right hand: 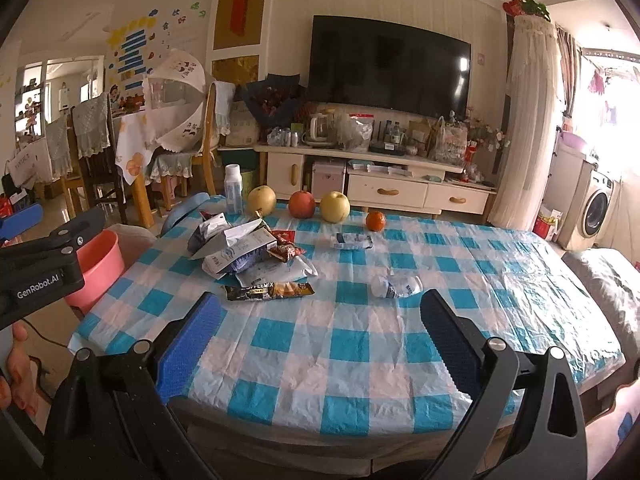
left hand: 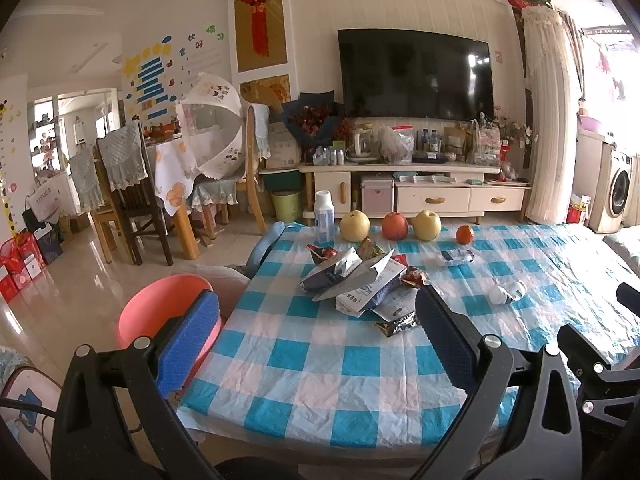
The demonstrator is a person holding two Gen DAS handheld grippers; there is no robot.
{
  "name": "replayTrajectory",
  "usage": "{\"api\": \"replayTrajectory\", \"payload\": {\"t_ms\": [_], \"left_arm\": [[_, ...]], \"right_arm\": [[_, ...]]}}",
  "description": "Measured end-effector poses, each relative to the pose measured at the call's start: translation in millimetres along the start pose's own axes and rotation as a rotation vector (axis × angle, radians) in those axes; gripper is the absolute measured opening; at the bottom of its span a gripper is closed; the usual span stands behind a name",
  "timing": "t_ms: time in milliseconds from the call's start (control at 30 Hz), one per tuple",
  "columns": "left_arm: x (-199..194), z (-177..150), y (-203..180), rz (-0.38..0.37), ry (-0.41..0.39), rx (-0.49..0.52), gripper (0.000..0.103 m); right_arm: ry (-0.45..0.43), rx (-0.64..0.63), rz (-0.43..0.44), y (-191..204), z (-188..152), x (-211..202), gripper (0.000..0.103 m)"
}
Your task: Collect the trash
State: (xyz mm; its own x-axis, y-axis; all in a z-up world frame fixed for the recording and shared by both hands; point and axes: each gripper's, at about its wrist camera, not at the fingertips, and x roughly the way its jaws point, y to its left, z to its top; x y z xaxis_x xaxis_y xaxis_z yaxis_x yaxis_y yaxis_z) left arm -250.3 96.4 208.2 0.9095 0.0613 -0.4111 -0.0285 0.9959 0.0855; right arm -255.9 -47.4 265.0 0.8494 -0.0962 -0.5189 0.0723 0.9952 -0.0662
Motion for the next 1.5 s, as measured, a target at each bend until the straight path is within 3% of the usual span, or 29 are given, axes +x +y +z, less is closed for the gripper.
{"api": "replayTrajectory", "payload": {"t_ms": [533, 733, 867, 1233, 1500], "left_arm": [[-6.1, -1.8, 2.5, -0.003, -0.002, 0.007, 0.099], [-6.9, -5.4, -6.3, -0.008, -0.009, 0.075, 0.099], [2.1, -13.6, -16.3, -0.056, 0.003, 0.125, 0.099], [43.9, -49.2, -39.4, -0.242, 0.073, 0.206, 0.099], [90.7, -65.6, -50.2, -0.267, 0.157, 0.244, 0.099]], "right_arm": [[-0.01, -0.004, -0.002, 0.8, -1.3, -4.0, 0.099], [0.004, -0.012, -0.022, -7.1, -1.7, 1.1, 0.099], [0.031, 0.009, -0.023, -16.6, -12.1, 17.4, 0.099], [0.13, 0.162, 0.086, -58.9, -56.2, 81.6, 0.099], [0.197, 0.248, 0.107, -90.7, -71.0, 120.2, 0.099]]}}
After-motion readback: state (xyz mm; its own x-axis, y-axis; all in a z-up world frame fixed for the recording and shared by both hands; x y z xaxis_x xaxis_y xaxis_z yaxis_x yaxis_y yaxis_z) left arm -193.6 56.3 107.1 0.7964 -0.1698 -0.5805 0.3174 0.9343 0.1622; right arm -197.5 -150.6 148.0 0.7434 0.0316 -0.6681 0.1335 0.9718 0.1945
